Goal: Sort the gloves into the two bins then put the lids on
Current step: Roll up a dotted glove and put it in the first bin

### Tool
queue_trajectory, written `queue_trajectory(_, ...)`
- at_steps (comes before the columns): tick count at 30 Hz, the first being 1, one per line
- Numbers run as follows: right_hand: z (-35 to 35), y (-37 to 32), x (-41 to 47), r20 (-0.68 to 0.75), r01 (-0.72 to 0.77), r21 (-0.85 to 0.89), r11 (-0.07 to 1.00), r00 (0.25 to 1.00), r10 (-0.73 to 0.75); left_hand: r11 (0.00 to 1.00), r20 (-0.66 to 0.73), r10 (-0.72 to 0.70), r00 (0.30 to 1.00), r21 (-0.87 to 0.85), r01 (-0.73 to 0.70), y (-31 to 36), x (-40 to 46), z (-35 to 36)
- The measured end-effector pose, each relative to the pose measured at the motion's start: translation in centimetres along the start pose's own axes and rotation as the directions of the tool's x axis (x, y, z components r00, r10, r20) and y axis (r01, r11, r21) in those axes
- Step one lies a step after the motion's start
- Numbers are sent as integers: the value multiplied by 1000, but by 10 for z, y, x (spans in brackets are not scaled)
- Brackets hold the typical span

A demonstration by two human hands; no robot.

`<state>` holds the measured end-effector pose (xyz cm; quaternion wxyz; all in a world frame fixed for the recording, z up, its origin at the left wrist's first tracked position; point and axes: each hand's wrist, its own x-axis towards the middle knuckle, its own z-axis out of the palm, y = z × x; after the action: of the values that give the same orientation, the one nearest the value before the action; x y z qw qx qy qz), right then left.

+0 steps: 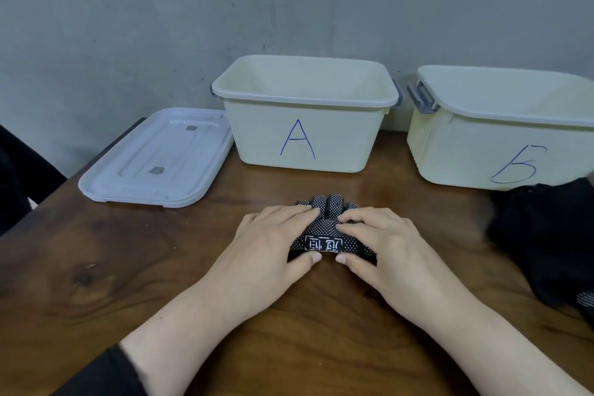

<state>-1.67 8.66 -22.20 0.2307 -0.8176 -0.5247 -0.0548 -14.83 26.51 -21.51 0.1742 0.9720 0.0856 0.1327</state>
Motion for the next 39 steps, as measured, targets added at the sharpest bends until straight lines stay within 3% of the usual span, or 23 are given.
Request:
queue_trajectory(10, -19, -10, 2, -8, -54, 125, 991, 998, 55, 995, -77, 14, 997, -98, -22, 4, -1, -6)
queue_trajectory(19, -22, -15, 4, -76, -144, 214, 966, 984, 163, 881, -40, -212, 976, -440, 173, 9, 1, -10)
queue_trajectory(23, -14, -10, 7, -37, -211, 204, 956, 974, 223, 899, -194, -245, 950, -412, 148, 1, 4, -6)
queue_trajectory(25, -16, -10, 7, 11, -223, 180, 958, 974, 225, 916, -228, -217, 949, -385, 116, -4, 5, -6)
queue_trajectory(31, -38, -15, 32, 298, -208, 26, 978, 935, 191, 972, -122, -121, 985, -216, 93, -9, 7, -4)
queue_trajectory(34, -49, -17, 63, 485, -204, 13, 979, 857, 173, 984, -66, -115, 991, -143, 104, -10, 7, -4)
queue_trajectory(39, -54, -22, 108, 733, -197, -29, 980, 663, 155, 990, -73, -73, 995, -128, 63, -20, 6, 0)
